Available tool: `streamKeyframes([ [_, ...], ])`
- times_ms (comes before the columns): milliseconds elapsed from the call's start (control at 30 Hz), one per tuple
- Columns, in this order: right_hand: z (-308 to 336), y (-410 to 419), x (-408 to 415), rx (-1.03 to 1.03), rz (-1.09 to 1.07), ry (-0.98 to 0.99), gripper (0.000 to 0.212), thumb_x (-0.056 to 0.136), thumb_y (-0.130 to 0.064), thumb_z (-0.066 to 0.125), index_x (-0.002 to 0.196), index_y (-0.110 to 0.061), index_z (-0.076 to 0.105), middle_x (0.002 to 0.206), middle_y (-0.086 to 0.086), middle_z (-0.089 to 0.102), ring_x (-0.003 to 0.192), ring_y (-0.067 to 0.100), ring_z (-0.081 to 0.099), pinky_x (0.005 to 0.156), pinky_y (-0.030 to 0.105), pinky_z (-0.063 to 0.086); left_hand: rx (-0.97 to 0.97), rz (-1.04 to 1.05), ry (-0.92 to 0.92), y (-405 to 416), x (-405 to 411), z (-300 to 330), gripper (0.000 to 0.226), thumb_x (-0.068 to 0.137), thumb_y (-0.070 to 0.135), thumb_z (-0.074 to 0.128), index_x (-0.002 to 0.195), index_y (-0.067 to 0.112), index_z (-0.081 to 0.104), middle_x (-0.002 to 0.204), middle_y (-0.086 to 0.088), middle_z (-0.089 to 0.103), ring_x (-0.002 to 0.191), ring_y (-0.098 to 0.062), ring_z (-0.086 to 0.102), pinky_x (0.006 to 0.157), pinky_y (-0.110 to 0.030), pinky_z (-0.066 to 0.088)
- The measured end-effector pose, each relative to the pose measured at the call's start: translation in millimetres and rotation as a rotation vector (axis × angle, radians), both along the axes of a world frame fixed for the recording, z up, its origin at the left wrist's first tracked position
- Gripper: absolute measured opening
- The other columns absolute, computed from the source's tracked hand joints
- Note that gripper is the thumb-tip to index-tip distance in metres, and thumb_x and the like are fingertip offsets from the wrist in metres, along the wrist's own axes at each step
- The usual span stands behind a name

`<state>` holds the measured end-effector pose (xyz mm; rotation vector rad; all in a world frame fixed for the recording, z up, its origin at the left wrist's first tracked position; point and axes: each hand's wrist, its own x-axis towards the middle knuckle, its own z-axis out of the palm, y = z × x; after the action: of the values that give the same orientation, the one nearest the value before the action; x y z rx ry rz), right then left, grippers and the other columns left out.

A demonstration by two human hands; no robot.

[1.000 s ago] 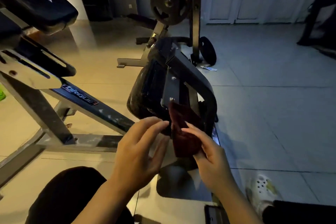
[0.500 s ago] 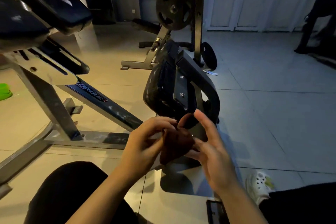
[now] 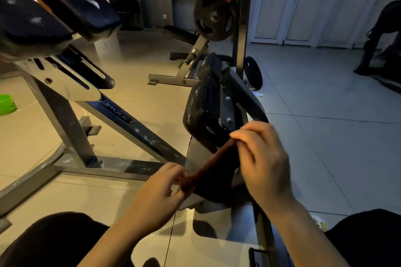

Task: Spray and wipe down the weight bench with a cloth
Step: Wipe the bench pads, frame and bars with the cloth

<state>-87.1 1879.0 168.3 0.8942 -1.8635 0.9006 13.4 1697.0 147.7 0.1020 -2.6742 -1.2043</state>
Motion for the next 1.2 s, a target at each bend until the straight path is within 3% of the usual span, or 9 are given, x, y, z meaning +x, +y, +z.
streamKeyframes([
  [100,-6,-48,-19,0.266,0.078,0.274,0.019,0.103,-0.018,0.04,0.115,-0.011,0.053,0.122,0.011,0.049,0.109,0.023,0.052,0.1,0.036,0.046,-0.084,0.068,-0.022,-15,-1,0,0.028,0.087,0.032,0.066,0.108,0.038,0.049,0.112,0.027,0.046,0.1,0.009,0.048,0.081,-0.006,0.042],
  [200,-20,-74,-45,0.412,0.109,0.368,0.033,0.097,-0.013,0.049,0.13,-0.012,0.045,0.14,0.011,0.034,0.127,0.025,0.041,0.115,0.035,0.026,-0.048,0.136,-0.006,-30,-2,3,0.047,0.087,0.026,0.067,0.12,0.045,0.039,0.117,0.024,0.044,0.1,0.008,0.047,0.08,-0.007,0.039],
  [400,-45,-57,-73,0.591,-0.141,0.603,0.06,0.098,-0.025,0.054,0.15,-0.013,0.026,0.156,0.005,0.027,0.148,0.02,0.015,0.122,0.04,0.01,0.029,0.168,0.135,-33,-11,8,0.045,0.086,0.034,0.064,0.124,0.043,0.042,0.111,0.03,0.045,0.097,0.009,0.051,0.075,-0.005,0.042],
  [533,-72,-32,-80,0.664,-0.228,0.604,0.077,0.096,-0.034,0.058,0.155,-0.016,0.013,0.164,0.003,0.0,0.15,0.019,0.002,0.122,0.042,0.002,-0.062,0.136,0.209,-35,-29,24,0.04,0.084,0.044,0.056,0.121,0.045,0.041,0.121,0.021,0.043,0.105,0.002,0.049,0.086,-0.016,0.043],
  [633,-99,2,-84,0.748,-0.254,0.565,0.092,0.086,-0.027,0.071,0.155,-0.016,0.011,0.164,0.003,-0.001,0.15,0.02,0.001,0.122,0.042,0.002,-0.117,0.094,0.253,-36,-44,34,0.031,0.093,0.039,0.054,0.118,0.045,0.038,0.119,0.022,0.039,0.105,0.002,0.046,0.081,-0.01,0.037],
  [733,-106,13,-80,0.744,-0.234,0.527,0.082,0.09,-0.023,0.059,0.155,-0.015,0.011,0.164,0.003,0.0,0.15,0.02,0.002,0.122,0.042,0.004,-0.106,0.047,0.326,-37,-48,27,0.025,0.091,0.053,0.042,0.115,0.054,0.038,0.115,0.033,0.039,0.1,0.011,0.048,0.079,-0.008,0.036],
  [867,-87,-19,-71,0.691,-0.223,0.497,0.077,0.096,-0.029,0.052,0.155,-0.013,0.005,0.163,0.004,-0.007,0.15,0.02,-0.004,0.122,0.042,0.0,0.061,0.03,0.315,-34,-53,23,0.025,0.085,0.063,0.033,0.11,0.063,0.038,0.108,0.048,0.042,0.107,0.021,0.045,0.079,-0.002,0.039],
  [1000,-52,-68,-69,0.608,-0.237,0.532,0.064,0.104,-0.041,0.035,0.153,-0.011,0.006,0.16,0.006,-0.006,0.149,0.019,-0.009,0.121,0.041,-0.005,0.32,0.059,0.332,-32,-64,26,0.024,0.09,0.046,0.04,0.111,0.052,0.05,0.107,0.03,0.062,0.108,0.008,0.057,0.087,-0.011,0.047],
  [1200,-72,-43,-82,0.654,-0.274,0.611,0.082,0.097,-0.036,0.054,0.154,-0.012,0.001,0.161,0.008,-0.014,0.149,0.021,-0.01,0.121,0.042,-0.004,0.492,0.082,0.315,-35,-69,21,0.04,0.089,0.048,0.037,0.125,0.04,0.053,0.119,0.018,0.065,0.113,0.003,0.057,0.094,-0.016,0.045],
])
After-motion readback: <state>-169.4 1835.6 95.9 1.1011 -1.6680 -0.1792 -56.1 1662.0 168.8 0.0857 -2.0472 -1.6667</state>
